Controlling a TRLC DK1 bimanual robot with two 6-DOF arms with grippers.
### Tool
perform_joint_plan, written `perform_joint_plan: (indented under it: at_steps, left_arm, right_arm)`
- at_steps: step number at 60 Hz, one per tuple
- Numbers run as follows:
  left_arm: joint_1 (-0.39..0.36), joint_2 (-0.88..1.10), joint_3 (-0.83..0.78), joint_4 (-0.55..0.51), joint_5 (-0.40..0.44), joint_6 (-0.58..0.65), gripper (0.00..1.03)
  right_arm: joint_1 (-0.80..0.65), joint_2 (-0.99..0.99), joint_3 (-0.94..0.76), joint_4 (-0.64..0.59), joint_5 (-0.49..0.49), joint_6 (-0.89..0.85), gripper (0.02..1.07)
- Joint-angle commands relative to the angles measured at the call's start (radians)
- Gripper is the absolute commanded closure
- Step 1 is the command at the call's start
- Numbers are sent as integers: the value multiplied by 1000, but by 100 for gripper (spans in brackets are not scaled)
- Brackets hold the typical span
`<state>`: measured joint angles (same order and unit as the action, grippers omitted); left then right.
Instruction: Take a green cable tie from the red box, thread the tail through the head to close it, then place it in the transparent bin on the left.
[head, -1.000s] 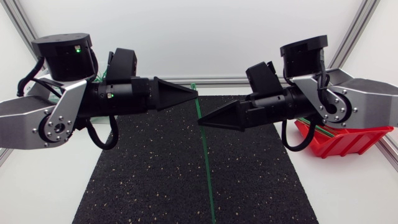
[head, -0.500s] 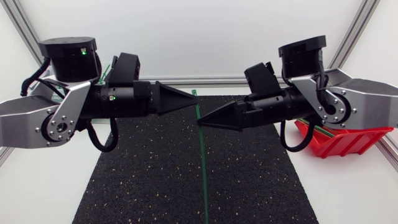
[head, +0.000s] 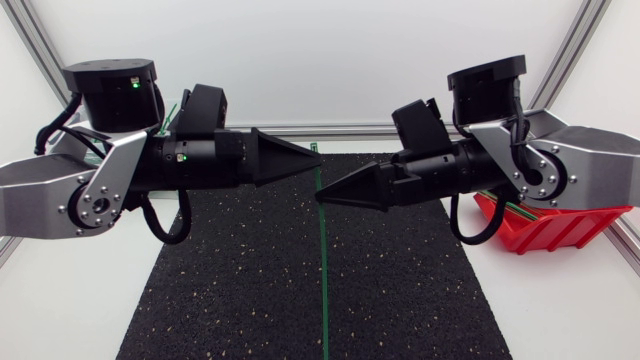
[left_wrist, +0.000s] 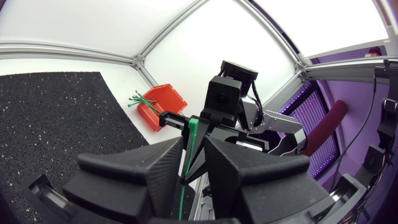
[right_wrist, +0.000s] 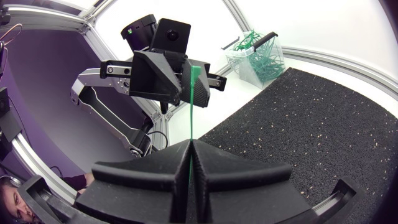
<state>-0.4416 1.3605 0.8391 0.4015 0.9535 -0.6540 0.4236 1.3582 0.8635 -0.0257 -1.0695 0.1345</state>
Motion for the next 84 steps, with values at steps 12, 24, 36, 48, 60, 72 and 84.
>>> perform_joint_plan:
  at_steps: [12, 24, 36, 48, 60, 72, 84]
  left_arm:
    - [-8, 22, 22, 39, 8, 1, 65]
    - [-22, 25, -2, 89, 7, 4, 65]
    - [-26, 45, -6, 137, 7, 8, 65]
    - [-25, 68, -23, 177, 7, 13, 65]
    - [-25, 69, -34, 195, 8, 14, 72]
    - [-23, 78, -34, 200, 7, 14, 76]
    - [-23, 78, -34, 201, 7, 13, 84]
  right_arm:
    - [-34, -24, -29, 13, 3, 39, 101]
    - [-37, -10, -37, 50, -9, 74, 101]
    - [-49, -10, -40, 56, -41, 86, 101]
    - [-52, -5, -40, 56, -52, 88, 101]
    - [-51, 4, -37, 56, -56, 91, 101]
    - [-52, 2, -38, 56, -56, 91, 101]
    - [-54, -1, -40, 56, -56, 91, 101]
